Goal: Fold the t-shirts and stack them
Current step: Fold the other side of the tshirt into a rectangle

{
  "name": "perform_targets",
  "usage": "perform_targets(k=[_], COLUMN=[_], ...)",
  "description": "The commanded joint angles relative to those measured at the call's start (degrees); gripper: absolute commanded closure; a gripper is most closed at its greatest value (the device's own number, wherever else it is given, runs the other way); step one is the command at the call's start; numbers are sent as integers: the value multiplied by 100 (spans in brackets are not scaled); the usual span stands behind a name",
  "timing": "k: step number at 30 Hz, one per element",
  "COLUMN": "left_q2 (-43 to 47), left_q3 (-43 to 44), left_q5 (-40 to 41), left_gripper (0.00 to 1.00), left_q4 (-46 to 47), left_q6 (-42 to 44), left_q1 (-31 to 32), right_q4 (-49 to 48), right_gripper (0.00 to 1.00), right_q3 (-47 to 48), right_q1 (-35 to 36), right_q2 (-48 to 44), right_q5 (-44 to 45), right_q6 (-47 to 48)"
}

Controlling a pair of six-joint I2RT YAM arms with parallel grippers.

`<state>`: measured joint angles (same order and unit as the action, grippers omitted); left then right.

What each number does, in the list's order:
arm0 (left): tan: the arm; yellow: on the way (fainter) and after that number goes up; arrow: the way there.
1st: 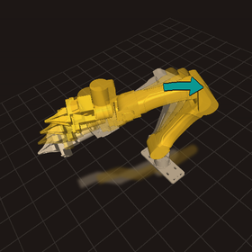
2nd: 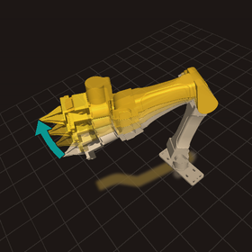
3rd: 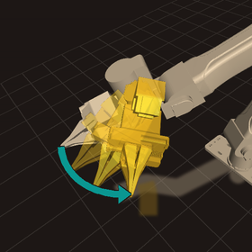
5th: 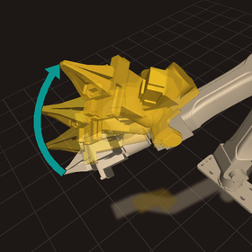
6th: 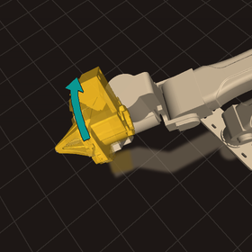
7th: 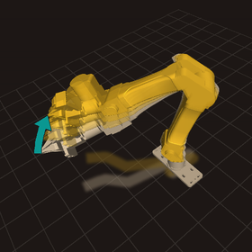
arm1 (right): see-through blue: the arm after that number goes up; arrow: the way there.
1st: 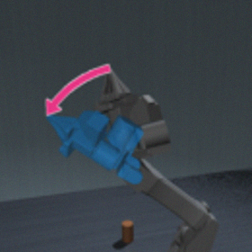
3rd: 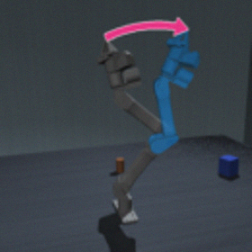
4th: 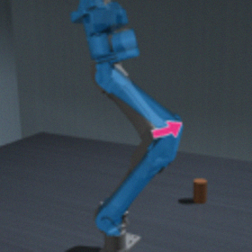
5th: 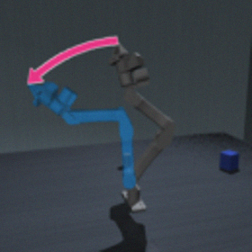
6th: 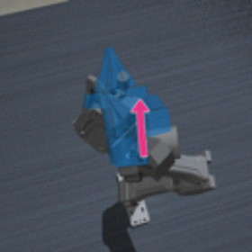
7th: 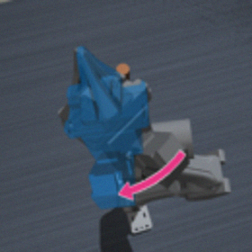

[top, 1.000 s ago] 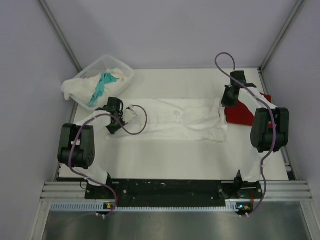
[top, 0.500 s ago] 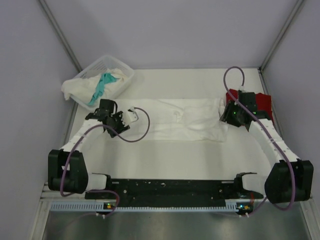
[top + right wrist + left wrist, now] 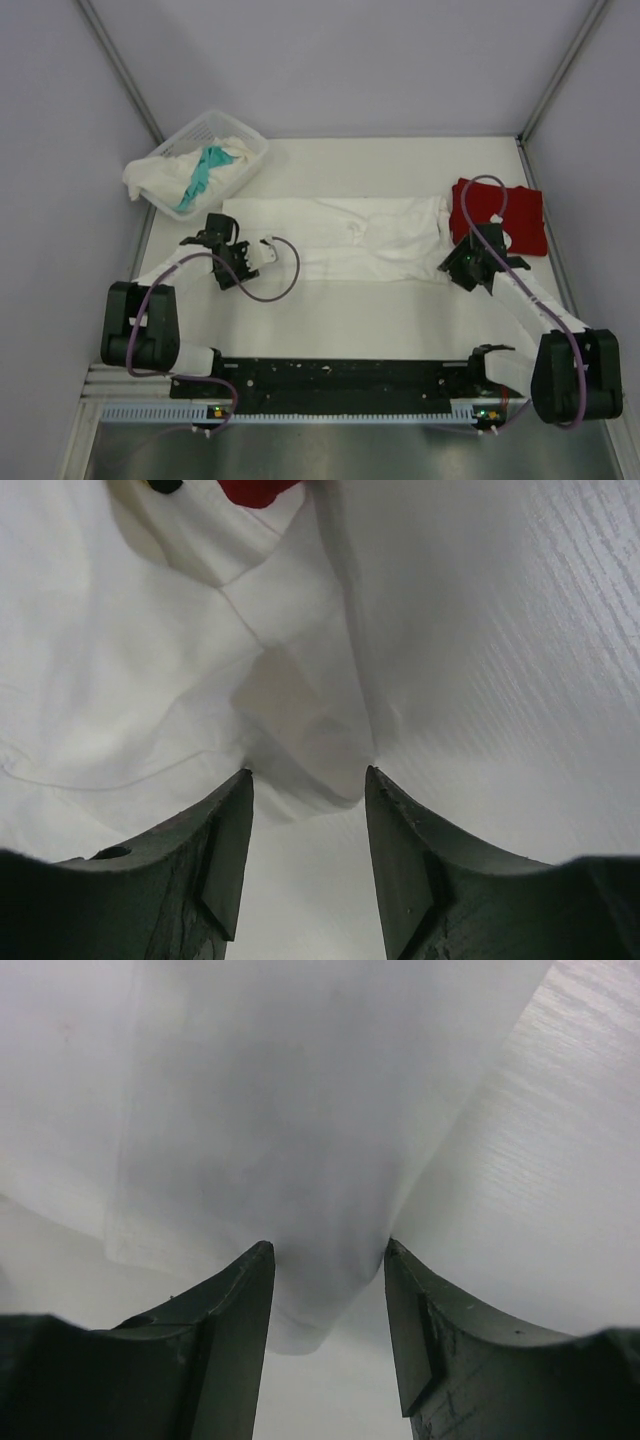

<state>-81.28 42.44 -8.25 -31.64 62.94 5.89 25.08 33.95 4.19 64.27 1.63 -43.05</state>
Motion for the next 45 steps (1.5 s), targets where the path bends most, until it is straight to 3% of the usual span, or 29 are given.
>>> perform_targets(k=[1,5,10,11,16,29,30,32,36,42,45], left_q2=[-178,-292,-310,-301,-65,1016,1061,1192,1307,1290,1123], left_q3=[-200,-218,-104,-69,-42,-526,-534,-517,-316,536,1037], left_q5=[148,227,323,429,772,526,483,334,52,-115,-203], left_gripper=[48,60,100,100,100,100,95,74,52,49,48], left_q4=[412,527,404,334,-17,-1994,-2161,-2416,-2698,-2875,-2472], left_q6=[114,61,-62,-123,-36,368,368,377,351,175,-166], left_q1=[-79,-141,-176,-185,-325,-343,-343,-343,-334,-474,-554], right_q4=[-890,-1075,-1129,-1059,-453,287,313,383,611,946,1034], right_gripper=[53,59,100,100,100,100,100,97,70,64,65], right_q3=[-327,-521,-776,-785,-864,-1181,-1172,-1154,-1076,-523,31], right_q1=[-41,-111,-313,-348,-568,-568,-568,-559,-559,-568,-559], right_q2=[243,525,429,315,-291,-1162,-1171,-1224,-1600,-2453,-2507], right_q5=[-93,-13,-13,-22,39,-462,-444,-374,-189,-48,-460], right_q6=[-520,-599,-670,-644,-433,-195,-221,-265,-406,-38,348])
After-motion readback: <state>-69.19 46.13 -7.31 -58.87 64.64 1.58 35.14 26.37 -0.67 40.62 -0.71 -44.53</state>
